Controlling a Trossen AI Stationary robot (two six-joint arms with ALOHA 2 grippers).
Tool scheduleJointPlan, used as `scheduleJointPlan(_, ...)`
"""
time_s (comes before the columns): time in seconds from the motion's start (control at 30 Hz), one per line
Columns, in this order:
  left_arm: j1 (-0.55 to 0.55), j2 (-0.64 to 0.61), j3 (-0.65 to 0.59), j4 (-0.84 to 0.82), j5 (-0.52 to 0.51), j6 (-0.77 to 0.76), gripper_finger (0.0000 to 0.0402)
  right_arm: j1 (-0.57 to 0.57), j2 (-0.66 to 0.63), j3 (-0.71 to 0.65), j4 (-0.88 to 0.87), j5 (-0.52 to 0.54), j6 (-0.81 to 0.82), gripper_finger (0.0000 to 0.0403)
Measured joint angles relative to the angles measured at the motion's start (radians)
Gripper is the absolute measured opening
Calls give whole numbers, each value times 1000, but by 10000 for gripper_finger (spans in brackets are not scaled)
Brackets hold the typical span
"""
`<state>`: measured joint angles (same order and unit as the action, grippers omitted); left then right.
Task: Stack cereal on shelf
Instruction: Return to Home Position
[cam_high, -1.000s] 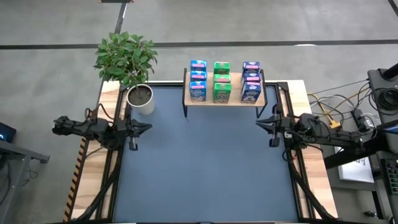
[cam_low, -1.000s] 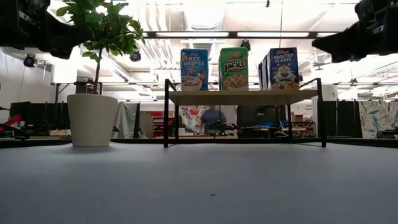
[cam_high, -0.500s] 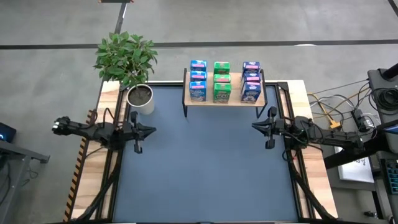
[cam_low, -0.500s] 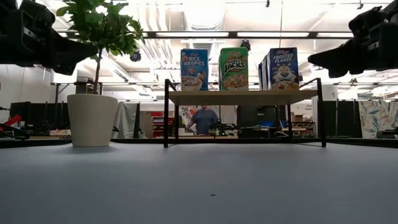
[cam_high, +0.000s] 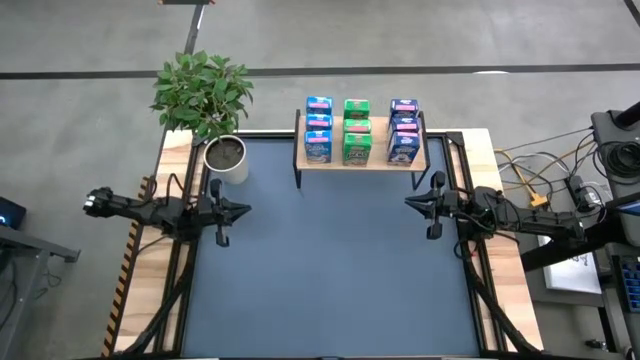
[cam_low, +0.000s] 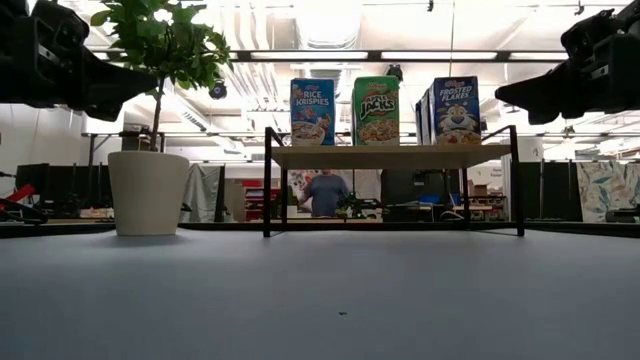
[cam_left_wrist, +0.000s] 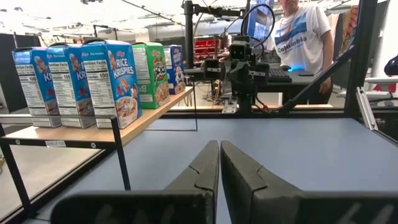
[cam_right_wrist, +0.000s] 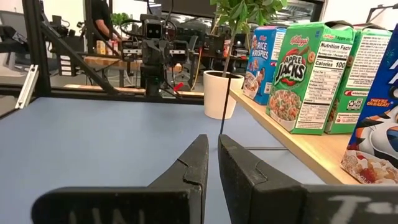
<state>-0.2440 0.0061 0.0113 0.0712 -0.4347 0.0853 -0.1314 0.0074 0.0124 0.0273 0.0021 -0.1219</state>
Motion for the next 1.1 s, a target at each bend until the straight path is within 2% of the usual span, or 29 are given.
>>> scheduleJointPlan(0.37,0,1,0,-1,-2,2,0,0,0,0,-10,-1,2,28)
scheduleJointPlan(0.53,0,3,1,-3,-51,-45,0,0,5,0,-13,-3,59,28)
scheduleJointPlan(0.67,0,4,1,-2,-52,-43,0,0,12,-1,-14,-3,68,28)
scheduleJointPlan(1.1,0,4,1,0,-52,-43,0,0,14,-1,-14,-2,-171,28)
